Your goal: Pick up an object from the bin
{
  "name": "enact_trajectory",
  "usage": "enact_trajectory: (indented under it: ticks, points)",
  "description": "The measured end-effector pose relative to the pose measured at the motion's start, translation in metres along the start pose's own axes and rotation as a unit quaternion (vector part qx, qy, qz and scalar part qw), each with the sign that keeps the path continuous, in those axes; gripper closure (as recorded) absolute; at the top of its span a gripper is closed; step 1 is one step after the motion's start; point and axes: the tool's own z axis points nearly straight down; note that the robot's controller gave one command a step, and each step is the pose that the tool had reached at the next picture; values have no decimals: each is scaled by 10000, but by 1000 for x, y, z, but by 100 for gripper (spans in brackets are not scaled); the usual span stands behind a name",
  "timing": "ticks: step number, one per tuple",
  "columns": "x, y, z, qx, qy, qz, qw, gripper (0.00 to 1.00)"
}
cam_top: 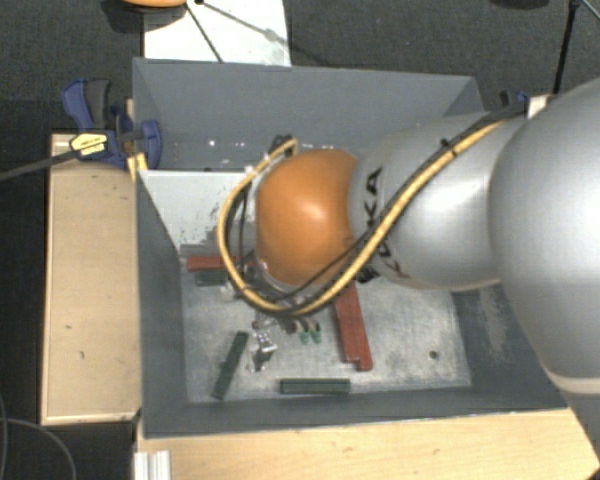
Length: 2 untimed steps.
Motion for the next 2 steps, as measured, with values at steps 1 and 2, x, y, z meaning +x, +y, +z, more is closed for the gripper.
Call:
enact_trajectory:
  ticks: [1, 2]
  points:
    - [6, 1, 15, 2, 12, -98, 10000, 0]
    - [12, 1, 21, 6, 74, -246, 9997, 0]
